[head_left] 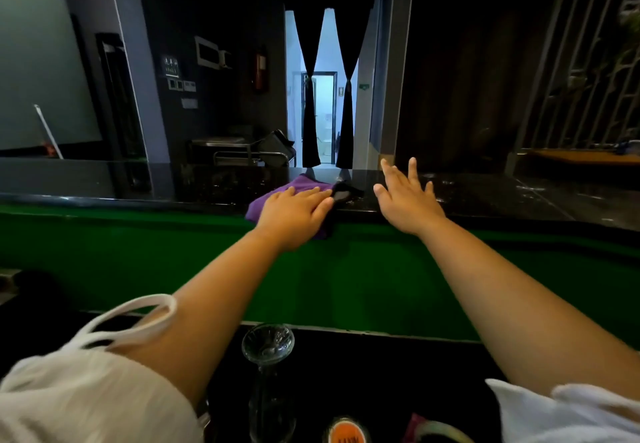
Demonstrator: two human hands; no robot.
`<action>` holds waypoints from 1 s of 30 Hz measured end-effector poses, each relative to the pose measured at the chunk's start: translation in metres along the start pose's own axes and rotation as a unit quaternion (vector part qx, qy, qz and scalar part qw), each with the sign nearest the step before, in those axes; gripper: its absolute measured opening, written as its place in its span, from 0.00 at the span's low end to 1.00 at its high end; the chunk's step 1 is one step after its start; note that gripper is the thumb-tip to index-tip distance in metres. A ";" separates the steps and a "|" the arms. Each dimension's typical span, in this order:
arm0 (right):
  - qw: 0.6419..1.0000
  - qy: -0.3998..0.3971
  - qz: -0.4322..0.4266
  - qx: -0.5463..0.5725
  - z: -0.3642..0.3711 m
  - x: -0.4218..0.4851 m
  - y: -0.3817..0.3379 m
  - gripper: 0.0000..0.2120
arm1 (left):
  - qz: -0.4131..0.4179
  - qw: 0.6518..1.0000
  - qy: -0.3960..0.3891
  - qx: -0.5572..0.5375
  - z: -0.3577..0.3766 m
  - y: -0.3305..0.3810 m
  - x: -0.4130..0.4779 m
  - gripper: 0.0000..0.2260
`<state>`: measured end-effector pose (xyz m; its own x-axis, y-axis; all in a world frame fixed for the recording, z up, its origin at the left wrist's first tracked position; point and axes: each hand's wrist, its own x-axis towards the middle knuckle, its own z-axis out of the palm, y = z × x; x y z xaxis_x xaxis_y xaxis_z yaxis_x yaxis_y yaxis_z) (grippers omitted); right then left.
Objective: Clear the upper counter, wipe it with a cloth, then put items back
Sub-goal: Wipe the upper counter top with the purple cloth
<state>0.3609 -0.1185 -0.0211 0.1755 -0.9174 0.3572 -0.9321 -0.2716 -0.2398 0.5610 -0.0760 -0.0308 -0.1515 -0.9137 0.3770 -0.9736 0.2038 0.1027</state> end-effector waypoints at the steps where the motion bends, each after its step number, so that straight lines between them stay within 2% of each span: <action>1: 1.000 -0.014 0.003 -0.001 -0.003 0.000 0.004 0.27 | 0.000 1.000 -0.001 0.005 -0.003 -0.010 -0.001 0.20; 4: 0.997 0.030 0.007 -0.073 -0.002 -0.005 0.015 0.27 | -0.064 0.997 -0.030 0.036 -0.013 -0.035 0.004 0.20; 8: 0.993 0.085 -0.014 -0.081 0.005 -0.006 0.014 0.26 | -0.138 0.986 -0.082 0.039 -0.015 -0.037 0.026 0.21; 10: 0.993 0.097 -0.008 -0.067 0.004 -0.006 0.013 0.26 | -0.126 0.987 -0.101 0.020 -0.011 -0.024 0.038 0.21; 16: 0.993 0.117 0.000 0.008 0.003 -0.011 0.014 0.27 | -0.002 0.994 -0.089 0.061 0.007 0.069 0.031 0.22; 19: 0.993 0.118 0.004 0.027 0.003 -0.012 0.015 0.28 | 0.021 0.994 -0.093 0.055 0.002 0.062 0.028 0.21; 22: 0.994 0.112 -0.008 0.017 0.003 -0.013 0.018 0.28 | -0.028 0.995 -0.087 0.026 -0.010 0.031 0.026 0.21; 25: 0.993 0.112 -0.021 0.005 0.005 -0.013 0.018 0.28 | -0.102 0.989 -0.092 0.048 -0.015 0.004 0.029 0.21; 30: 0.994 0.102 -0.019 -0.033 0.007 -0.007 0.017 0.26 | -0.093 0.988 -0.109 0.059 -0.004 0.007 0.042 0.21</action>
<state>0.3462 -0.1191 -0.0338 0.1493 -0.8270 0.5420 -0.9462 -0.2787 -0.1646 0.5484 -0.1114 -0.0104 0.0105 -0.9881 0.1534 -0.9993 -0.0048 0.0375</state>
